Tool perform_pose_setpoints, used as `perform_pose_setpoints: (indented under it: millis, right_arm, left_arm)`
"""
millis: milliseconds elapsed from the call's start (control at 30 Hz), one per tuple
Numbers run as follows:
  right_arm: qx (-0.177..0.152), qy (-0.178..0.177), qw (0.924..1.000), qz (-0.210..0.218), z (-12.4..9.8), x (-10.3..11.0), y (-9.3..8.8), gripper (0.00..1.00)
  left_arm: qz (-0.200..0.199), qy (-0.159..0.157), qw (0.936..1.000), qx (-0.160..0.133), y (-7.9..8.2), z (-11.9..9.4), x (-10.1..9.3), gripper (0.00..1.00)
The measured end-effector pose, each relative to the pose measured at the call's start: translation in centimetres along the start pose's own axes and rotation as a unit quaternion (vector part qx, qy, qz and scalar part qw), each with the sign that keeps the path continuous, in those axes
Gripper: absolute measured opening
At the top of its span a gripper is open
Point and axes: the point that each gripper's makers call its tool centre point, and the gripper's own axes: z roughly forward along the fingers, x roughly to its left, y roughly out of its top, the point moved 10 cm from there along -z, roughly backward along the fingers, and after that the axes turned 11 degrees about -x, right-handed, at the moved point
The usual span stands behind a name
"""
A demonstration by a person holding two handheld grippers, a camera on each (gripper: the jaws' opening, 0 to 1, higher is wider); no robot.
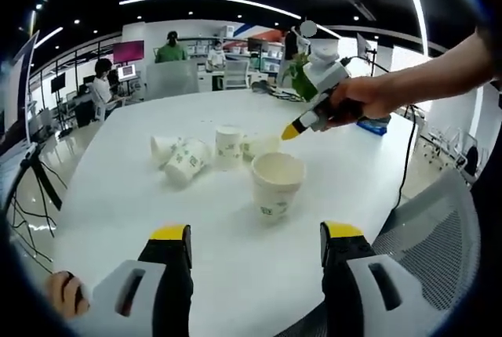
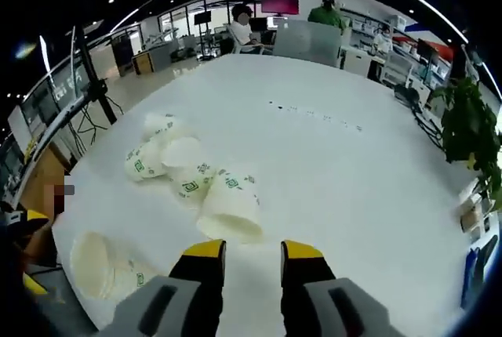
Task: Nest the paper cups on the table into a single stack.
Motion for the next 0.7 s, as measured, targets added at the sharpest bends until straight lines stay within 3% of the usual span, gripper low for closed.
perform_pose_setpoints:
  millis: [100,167,300,433,700]
  right_arm:
    - [0.001,0.002,1.0,-0.009,0.9,-0.5,-0.4,0.26]
    - [0.002,0.002,0.9993,-0.038,0.8,-0.6,-0.3,0.27]
    - [-0.006,0.015,0.9995,-0.027,1.1,-0.2,-0.6,0.28]
    - [-0.016,0.03,0.9993,-0.017,2.9,-0.2,-0.7,0.26]
    - [-0.018,0.027,0.9995,0.004,3.8,-0.2,-1.1,0.16]
  left_arm:
    - [0.001,0.001,1.0,0.002,0.0,0.0,0.0,0.65]
    - [0.002,0.003,1.0,0.004,0.0,0.0,-0.1,0.65]
    - [0.003,0.001,1.0,0.009,-0.1,0.1,-0.1,0.65]
    - [0.005,0.001,0.9999,0.013,-0.2,0.2,-0.1,0.65]
    - [0.001,-0.002,0.9999,0.017,-0.4,0.2,0.0,0.65]
